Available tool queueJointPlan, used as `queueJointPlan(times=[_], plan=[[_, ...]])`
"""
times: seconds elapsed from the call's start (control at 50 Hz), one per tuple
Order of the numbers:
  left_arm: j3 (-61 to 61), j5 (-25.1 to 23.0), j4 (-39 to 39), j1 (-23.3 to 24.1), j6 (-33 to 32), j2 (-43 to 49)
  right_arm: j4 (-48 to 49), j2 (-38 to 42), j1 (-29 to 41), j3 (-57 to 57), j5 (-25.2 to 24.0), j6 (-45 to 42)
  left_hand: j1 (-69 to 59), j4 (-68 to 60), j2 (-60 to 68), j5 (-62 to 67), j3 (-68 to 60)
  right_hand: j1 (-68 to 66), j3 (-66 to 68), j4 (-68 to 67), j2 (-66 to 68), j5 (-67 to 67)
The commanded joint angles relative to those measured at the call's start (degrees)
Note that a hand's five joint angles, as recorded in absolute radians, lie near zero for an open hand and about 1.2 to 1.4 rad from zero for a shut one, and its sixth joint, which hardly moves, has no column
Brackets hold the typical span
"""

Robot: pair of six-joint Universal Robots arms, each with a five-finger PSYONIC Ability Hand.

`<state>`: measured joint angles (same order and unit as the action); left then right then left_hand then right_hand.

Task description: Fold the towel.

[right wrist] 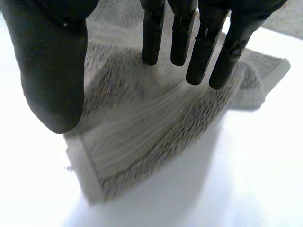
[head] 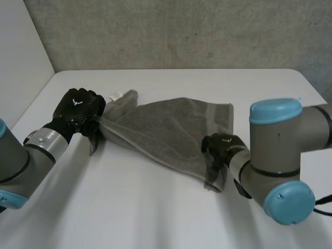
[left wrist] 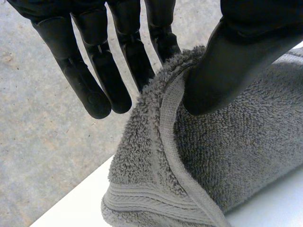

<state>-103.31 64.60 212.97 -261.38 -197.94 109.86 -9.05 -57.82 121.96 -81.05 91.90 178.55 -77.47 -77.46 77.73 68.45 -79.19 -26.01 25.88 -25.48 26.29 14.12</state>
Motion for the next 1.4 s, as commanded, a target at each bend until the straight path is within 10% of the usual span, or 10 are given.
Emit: queueJointPlan(times=[0.02,0.32,0.46,0.82,1.1,1.34,1.4], plan=[[-0.1,0.0,0.0,0.0,0.0,0.0,4.9,-1.7,-0.7,-6.7,-0.1,-0.1,-2.5,-2.5,2.3,1.6,-0.8,5.7,-5.5,5.1,-5.9,-3.8],[-0.1,0.0,0.1,0.3,0.1,0.2,15.6,-2.3,-0.1,-13.1,0.2,-0.4,-2.5,-2.5,2.3,1.6,-0.8,4.0,-3.9,3.5,-4.3,-2.1],[-0.2,0.0,0.0,0.2,1.7,0.2,19.7,-2.0,-0.5,-12.2,0.3,-0.6,-2.5,-2.5,2.3,1.6,-0.8,-52.4,52.5,-52.9,52.1,54.3],[1.3,2.4,0.8,0.1,1.0,7.5,18.7,-10.7,-5.0,-13.3,-0.3,-13.1,-0.9,-0.9,0.6,-0.1,0.9,-54.0,54.1,-54.5,53.7,55.9],[6.3,7.5,0.8,0.3,1.2,13.5,18.5,-11.3,-8.4,-13.2,-0.3,-13.3,28.7,28.7,-29.0,-29.7,30.4,-54.0,54.1,-54.5,53.7,55.9],[8.2,9.1,0.7,1.3,1.4,15.6,18.5,-15.3,-14.2,-12.8,-0.5,-13.2,26.4,26.4,-26.6,-27.4,28.1,-54.0,54.1,-54.5,53.7,55.9],[8.2,9.1,0.2,1.5,1.8,15.4,18.3,-15.3,-14.1,-12.9,-1.6,-13.5,9.2,9.2,-9.5,-10.2,10.9,-54.0,54.1,-54.5,53.7,55.9]])
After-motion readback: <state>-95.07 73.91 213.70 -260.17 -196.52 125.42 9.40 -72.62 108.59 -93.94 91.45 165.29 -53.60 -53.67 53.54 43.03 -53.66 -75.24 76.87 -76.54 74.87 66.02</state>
